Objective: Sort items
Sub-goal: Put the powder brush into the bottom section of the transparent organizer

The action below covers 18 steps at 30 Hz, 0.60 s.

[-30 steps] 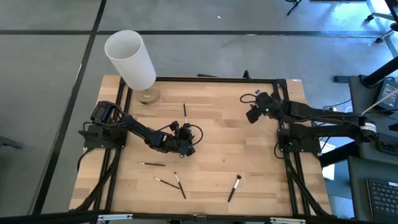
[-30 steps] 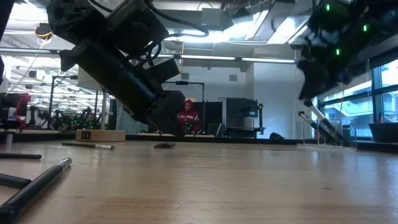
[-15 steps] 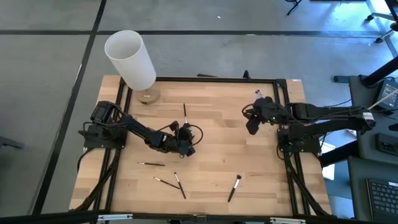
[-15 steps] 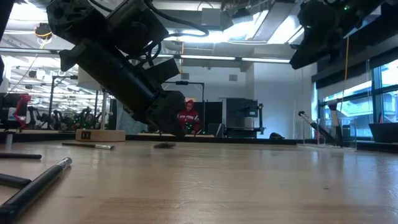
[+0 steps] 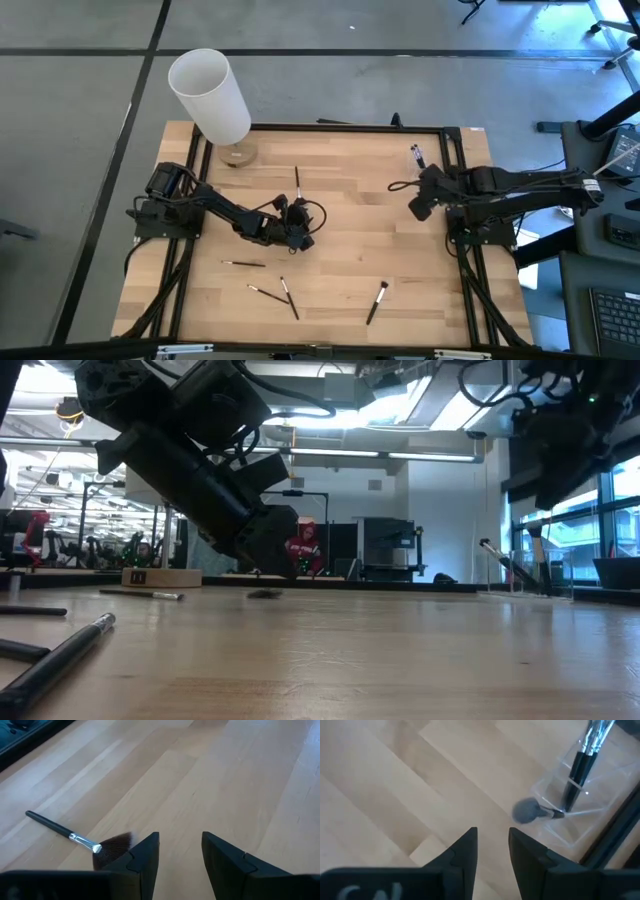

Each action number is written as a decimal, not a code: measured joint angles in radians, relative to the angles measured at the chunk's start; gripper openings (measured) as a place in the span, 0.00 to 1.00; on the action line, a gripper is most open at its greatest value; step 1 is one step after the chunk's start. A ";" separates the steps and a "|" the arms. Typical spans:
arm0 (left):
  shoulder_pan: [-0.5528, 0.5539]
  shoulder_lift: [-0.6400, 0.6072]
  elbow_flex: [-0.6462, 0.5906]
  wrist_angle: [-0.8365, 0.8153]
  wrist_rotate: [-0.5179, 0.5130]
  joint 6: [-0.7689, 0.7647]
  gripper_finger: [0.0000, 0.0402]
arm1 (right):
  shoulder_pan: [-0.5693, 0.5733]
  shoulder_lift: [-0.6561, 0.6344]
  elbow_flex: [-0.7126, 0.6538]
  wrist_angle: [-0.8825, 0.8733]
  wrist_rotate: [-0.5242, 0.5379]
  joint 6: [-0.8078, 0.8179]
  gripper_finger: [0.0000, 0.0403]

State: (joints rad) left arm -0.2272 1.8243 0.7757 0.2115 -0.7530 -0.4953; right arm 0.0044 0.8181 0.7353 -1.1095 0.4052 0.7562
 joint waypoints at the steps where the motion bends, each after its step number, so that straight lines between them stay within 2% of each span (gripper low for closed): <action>1: 0.000 0.000 0.000 0.000 -0.006 0.000 0.36 | 0.000 0.000 0.000 -0.004 -0.004 0.000 0.27; 9: 0.000 0.000 0.000 0.002 -0.012 0.003 0.36 | -0.014 0.024 -0.003 -0.039 -0.031 -0.003 0.27; 13: 0.000 0.000 0.000 0.002 -0.011 0.008 0.36 | -0.058 0.096 -0.005 -0.055 -0.013 -0.013 0.27; 18: 0.001 0.000 0.000 0.002 -0.012 0.011 0.36 | -0.143 0.215 -0.005 -0.029 0.046 -0.104 0.27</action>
State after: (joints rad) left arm -0.2261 1.8242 0.7757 0.2138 -0.7647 -0.4844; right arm -0.1385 1.0334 0.7307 -1.1383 0.4508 0.6524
